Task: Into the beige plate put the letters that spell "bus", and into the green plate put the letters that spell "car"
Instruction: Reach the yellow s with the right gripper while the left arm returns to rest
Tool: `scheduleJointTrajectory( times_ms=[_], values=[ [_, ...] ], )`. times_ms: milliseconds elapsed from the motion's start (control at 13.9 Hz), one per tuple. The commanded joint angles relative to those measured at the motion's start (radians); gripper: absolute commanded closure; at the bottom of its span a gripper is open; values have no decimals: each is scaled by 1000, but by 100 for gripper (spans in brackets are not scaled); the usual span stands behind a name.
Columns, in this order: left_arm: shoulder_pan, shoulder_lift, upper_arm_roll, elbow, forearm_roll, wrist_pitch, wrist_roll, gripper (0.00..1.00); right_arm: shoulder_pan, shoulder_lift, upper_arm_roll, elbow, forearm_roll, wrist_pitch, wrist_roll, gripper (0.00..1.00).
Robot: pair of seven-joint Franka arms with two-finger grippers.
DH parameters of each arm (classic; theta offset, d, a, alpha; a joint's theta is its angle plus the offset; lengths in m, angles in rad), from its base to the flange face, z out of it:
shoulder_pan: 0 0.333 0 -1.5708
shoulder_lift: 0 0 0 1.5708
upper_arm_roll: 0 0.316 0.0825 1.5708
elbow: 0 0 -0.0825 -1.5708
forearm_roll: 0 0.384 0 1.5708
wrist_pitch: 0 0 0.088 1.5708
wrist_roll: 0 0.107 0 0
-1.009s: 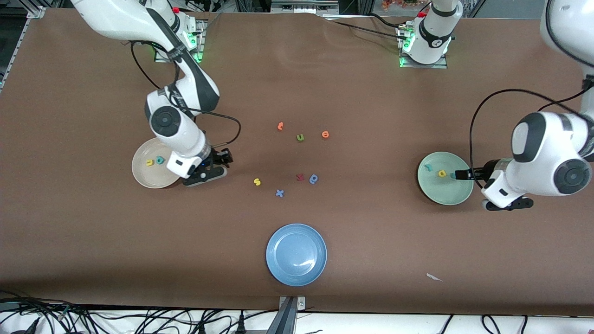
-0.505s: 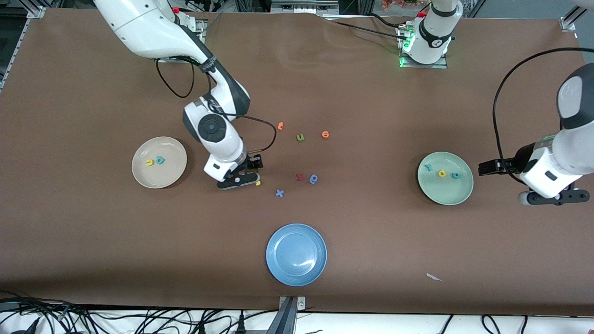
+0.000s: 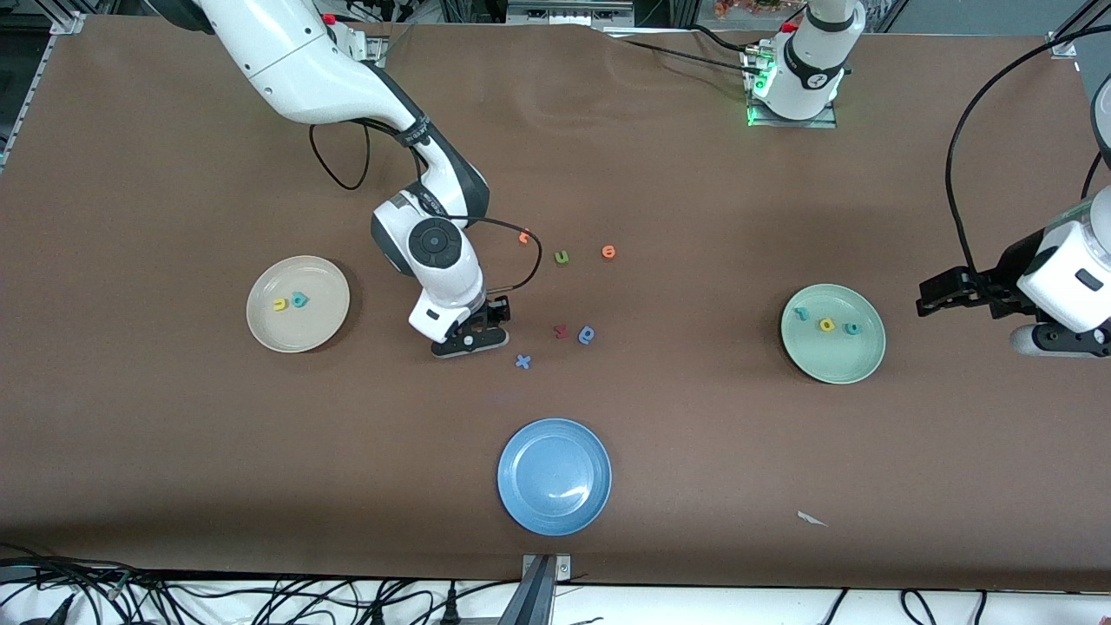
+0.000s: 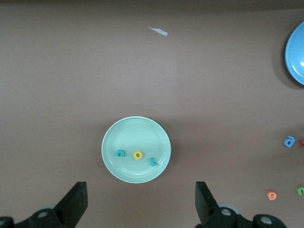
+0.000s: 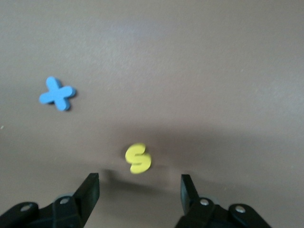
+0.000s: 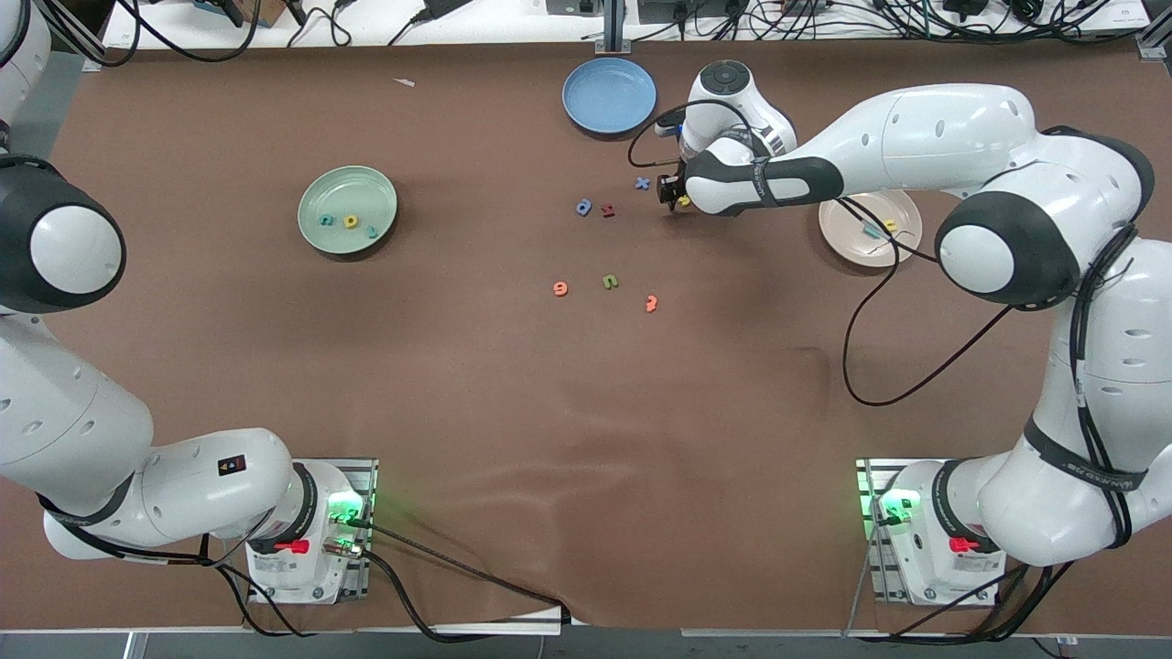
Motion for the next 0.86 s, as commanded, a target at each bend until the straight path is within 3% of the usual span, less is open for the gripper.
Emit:
scheduleJointTrajectory(
  times_ms=[0,432,793],
  values=[
    [3,-7,-22,25,-19,-16,20,0,18,55,-18,82,-24,-14,10,22],
    [4,-7,-31,32,-16,-15,17,0,38,72,-29,83,-21,-8,30,25],
    [3,-7,-31,32,-20,-16,17,0,44,72,-35,80,-21,-8,30,46]
  ],
)
